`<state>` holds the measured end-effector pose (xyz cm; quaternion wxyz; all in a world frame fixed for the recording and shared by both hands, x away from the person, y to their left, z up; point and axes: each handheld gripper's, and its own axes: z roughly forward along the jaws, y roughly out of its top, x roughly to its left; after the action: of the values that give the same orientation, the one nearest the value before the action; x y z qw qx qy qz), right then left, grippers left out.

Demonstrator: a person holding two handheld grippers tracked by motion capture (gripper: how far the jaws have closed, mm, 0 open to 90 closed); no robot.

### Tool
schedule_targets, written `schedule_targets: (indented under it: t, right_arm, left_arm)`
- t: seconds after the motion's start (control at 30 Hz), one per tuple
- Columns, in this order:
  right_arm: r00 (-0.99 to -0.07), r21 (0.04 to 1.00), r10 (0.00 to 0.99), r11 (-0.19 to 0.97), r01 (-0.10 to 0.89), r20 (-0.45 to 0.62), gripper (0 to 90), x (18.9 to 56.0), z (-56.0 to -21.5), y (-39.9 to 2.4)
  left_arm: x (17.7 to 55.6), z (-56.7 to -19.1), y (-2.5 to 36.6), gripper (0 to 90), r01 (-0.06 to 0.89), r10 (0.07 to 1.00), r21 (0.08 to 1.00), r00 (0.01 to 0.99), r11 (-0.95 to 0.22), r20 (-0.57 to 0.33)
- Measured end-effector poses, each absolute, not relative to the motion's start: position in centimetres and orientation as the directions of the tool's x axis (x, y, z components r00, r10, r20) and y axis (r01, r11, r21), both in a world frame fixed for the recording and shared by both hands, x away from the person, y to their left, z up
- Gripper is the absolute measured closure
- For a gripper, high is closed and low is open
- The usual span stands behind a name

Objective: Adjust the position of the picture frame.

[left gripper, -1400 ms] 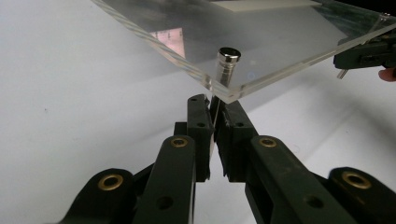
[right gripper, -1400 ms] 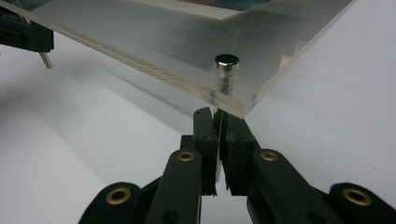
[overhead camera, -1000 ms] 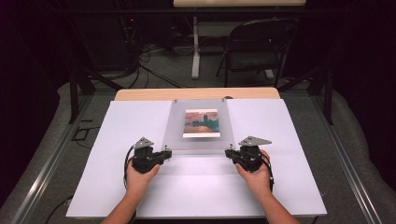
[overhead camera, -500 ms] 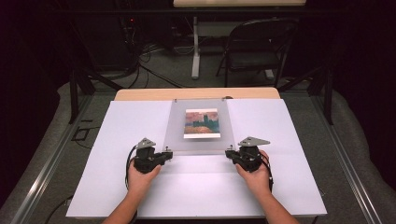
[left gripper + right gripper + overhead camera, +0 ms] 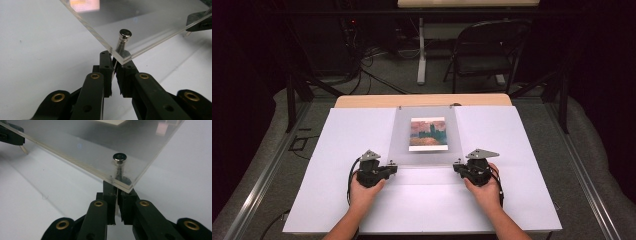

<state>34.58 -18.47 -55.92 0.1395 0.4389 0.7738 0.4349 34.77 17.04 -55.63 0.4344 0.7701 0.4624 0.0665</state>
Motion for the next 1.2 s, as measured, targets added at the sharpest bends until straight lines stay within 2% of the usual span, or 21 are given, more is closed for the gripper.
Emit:
schedule_targets:
  t: [0.23, 0.33, 0.47, 0.67, 0.8, 0.93, 1.2]
  right_arm:
    - [-0.569, 0.793, 0.803, 0.227, 0.566, 0.176, 83.6, 34.5, -56.2, -18.6]
    - [-0.567, 0.801, 0.804, 0.214, 0.559, 0.180, 79.5, 34.4, -56.0, -18.7]
    - [-0.561, 0.803, 0.808, 0.209, 0.558, 0.180, 71.6, 34.4, -56.0, -19.1]
    - [-0.563, 0.822, 0.812, 0.211, 0.530, 0.154, 55.7, 34.1, -55.6, -19.0]
    - [-0.572, 0.826, 0.811, 0.233, 0.514, 0.127, 48.0, 33.8, -55.4, -18.9]
    - [-0.574, 0.827, 0.810, 0.241, 0.508, 0.116, 41.1, 33.7, -55.2, -18.8]
    - [-0.574, 0.811, 0.814, 0.277, 0.515, 0.086, 38.6, 32.8, -54.4, -19.4]
  left_arm:
    - [34.8, -55.7, 17.1, 81.7, 0.657, 0.766, 0.730, 0.562, -0.186, -0.312]
    - [34.7, -55.6, 17.2, 79.1, 0.651, 0.771, 0.737, 0.560, -0.183, -0.303]
    - [34.5, -55.5, 17.2, 71.1, 0.638, 0.782, 0.747, 0.557, -0.187, -0.280]
    - [34.3, -55.5, 16.8, 49.6, 0.622, 0.783, 0.761, 0.561, -0.185, -0.268]
    - [34.2, -55.5, 16.5, 41.2, 0.603, 0.786, 0.771, 0.571, -0.205, -0.237]
    - [33.9, -55.4, 16.5, 37.3, 0.600, 0.784, 0.777, 0.569, -0.191, -0.247]
    - [32.7, -54.5, 16.7, 35.7, 0.608, 0.775, 0.766, 0.581, -0.209, -0.249]
